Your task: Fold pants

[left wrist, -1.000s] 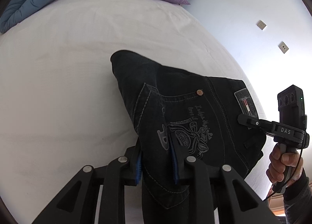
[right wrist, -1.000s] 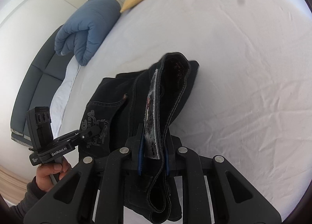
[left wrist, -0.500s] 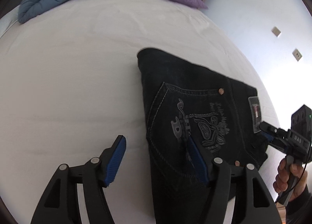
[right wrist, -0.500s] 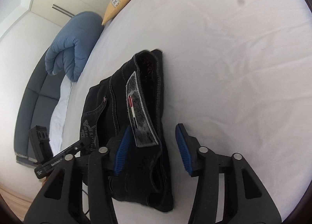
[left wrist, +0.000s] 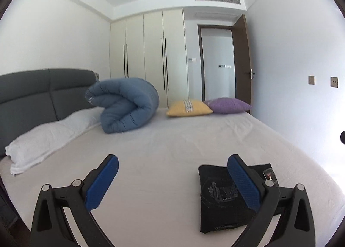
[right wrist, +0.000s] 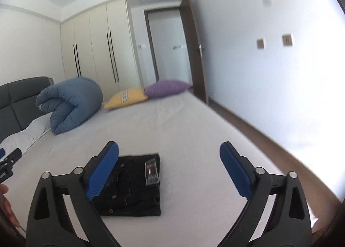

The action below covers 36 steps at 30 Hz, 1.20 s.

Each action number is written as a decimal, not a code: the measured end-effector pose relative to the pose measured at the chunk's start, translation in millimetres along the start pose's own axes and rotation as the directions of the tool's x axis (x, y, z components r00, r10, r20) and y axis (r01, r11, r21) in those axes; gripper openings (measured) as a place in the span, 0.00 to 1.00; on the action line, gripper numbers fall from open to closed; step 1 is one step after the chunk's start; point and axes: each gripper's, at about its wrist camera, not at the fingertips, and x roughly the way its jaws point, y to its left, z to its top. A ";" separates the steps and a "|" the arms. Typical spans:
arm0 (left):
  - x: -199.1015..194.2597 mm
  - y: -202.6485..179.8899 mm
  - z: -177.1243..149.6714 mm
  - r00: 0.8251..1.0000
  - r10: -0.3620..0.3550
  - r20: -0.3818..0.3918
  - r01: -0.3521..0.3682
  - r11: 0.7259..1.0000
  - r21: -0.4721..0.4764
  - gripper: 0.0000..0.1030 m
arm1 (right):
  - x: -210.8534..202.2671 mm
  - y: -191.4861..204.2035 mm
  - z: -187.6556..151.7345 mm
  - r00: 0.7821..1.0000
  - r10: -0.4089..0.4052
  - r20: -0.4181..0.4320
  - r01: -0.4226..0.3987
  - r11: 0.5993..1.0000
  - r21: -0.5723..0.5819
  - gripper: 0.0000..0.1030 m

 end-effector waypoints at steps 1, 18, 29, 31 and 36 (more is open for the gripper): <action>-6.0 -0.9 5.9 1.000 0.008 0.004 -0.008 1.000 0.011 1.00 | -15.6 4.9 6.8 0.998 -0.018 0.054 0.020 1.000 -0.021 1.00; -48.5 6.8 67.8 0.992 -0.095 -0.087 0.093 0.995 -0.033 1.00 | -154.6 44.5 71.4 0.987 0.051 0.153 -0.030 0.990 -0.138 1.00; -34.9 -26.3 23.9 0.937 -0.094 -0.336 0.119 0.991 0.055 1.00 | -149.4 45.0 68.4 0.999 0.001 -0.037 -0.005 0.995 -0.101 1.00; -30.9 -30.0 13.6 0.918 -0.108 -0.381 0.130 0.991 0.034 1.00 | -140.7 49.0 61.7 0.994 -0.030 -0.103 0.017 0.992 -0.121 1.00; -22.8 -34.4 -6.5 0.879 -0.129 -0.459 0.142 0.990 -0.006 1.00 | -102.6 52.7 34.0 0.968 -0.046 -0.246 0.019 0.994 -0.110 1.00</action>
